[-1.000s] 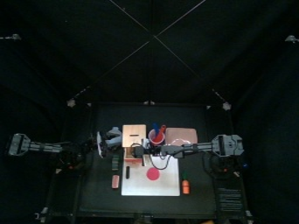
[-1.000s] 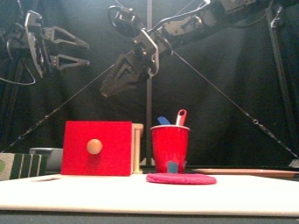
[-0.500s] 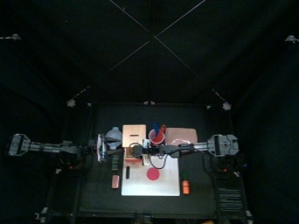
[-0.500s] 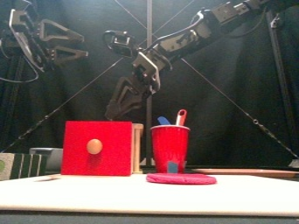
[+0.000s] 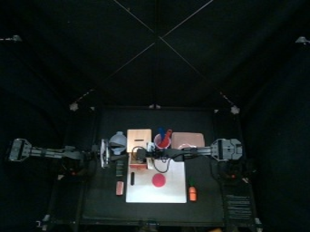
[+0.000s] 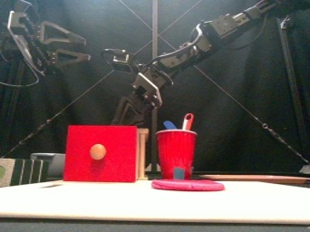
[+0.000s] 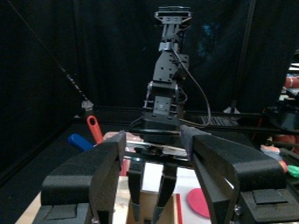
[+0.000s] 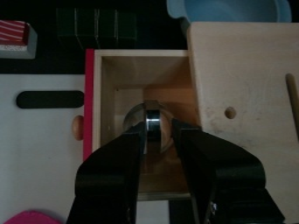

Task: Get the cutter from the drawer then cut the dough then place the extra dough in the bowl
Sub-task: Place the cutter on the board

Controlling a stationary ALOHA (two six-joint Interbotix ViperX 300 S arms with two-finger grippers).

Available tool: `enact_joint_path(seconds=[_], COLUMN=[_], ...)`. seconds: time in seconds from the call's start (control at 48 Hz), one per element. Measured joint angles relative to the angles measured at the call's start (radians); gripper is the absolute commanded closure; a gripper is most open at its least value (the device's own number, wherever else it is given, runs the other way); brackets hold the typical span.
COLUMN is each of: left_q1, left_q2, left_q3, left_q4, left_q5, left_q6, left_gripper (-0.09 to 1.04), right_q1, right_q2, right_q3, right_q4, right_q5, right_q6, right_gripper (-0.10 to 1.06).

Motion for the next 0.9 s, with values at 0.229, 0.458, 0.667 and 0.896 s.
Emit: enact_joint_path(seconds=[0.229, 0.458, 0.667, 0.896], left_q1=[0.000, 0.000, 0.000, 0.000], left_q2=[0.000, -0.002, 0.000, -0.002], left_q3=[0.008, 0.020, 0.028, 0.029], left_q4=[-0.025, -0.063, -0.069, -0.069], left_q5=[0.000, 0.000, 0.000, 0.000], left_q6=[0.000, 0.000, 0.000, 0.000], left_gripper=[0.08, 0.08, 0.08, 0.08], right_q1=[0.002, 0.003, 0.003, 0.017], right_q2=[0.011, 0.031, 0.032, 0.028], right_q3=[-0.009, -0.037, -0.061, -0.078], right_q4=[-0.003, -0.005, -0.006, -0.008], right_q5=[0.002, 0.020, 0.054, 0.089], right_q6=[-0.002, -0.002, -0.003, -0.005], right_gripper=[0.27, 0.38, 0.43, 0.43])
